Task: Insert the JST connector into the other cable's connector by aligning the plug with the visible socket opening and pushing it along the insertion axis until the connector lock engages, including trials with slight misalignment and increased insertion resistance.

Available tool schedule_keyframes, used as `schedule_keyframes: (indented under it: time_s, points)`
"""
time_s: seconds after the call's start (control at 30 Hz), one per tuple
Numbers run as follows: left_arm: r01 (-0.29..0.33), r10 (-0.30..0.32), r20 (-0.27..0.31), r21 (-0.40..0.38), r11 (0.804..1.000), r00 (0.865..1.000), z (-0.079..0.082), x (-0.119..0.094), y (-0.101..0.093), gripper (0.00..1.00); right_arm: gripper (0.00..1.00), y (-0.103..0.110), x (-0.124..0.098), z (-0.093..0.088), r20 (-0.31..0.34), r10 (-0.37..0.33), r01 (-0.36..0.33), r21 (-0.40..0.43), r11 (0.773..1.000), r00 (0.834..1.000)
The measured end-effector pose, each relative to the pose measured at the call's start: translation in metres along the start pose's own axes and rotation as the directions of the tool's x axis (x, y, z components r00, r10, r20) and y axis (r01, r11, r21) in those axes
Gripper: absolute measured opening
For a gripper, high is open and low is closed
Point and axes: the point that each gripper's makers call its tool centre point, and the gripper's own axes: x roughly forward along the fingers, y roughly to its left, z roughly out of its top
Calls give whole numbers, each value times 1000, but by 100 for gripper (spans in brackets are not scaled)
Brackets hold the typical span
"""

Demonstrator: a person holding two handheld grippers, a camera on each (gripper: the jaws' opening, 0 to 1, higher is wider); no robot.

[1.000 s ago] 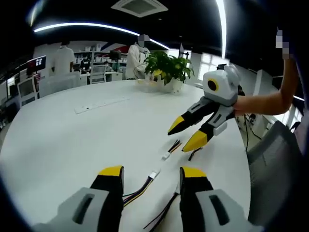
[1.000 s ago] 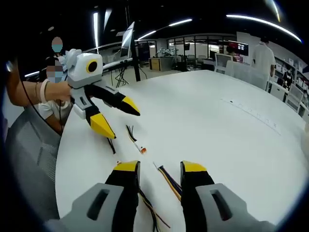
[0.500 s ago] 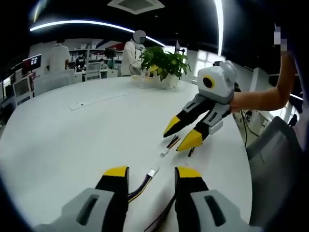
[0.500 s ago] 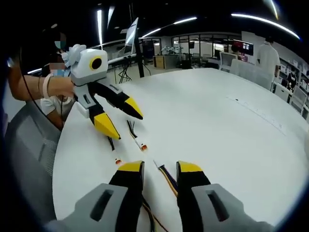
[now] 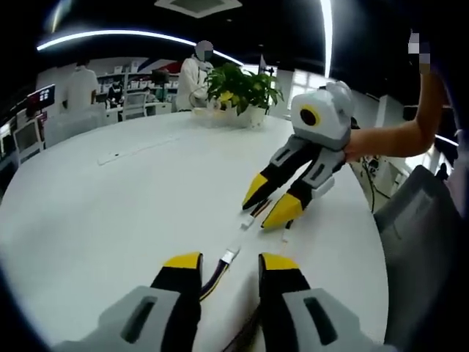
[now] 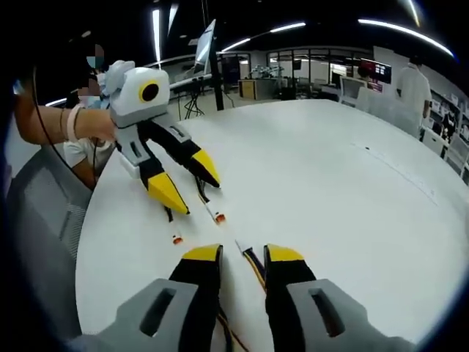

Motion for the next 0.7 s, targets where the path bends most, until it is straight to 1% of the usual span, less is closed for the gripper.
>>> schedule_keyframes:
  time_s: [0.13,0.37,0.57,0.7]
  points:
    - [13,-13,3,30,999,1000,0,2,-1,21,18,1,2,-1,-7,8,-8,-22,1000,1000]
    - [35,-35,-1,50,998,999,-1,7,-5,19,17,0,5,-7,-25,11,-12,-39,999,1000]
    - [42,-42,3,62,997,999,1,9,-8,18,14,-1,6,-6,-12,12,-12,-40,999,1000]
    - [40,-41,1,80,996,999,1,9,-7,16,11,-4,6,-5,-10,4,-4,-45,999,1000]
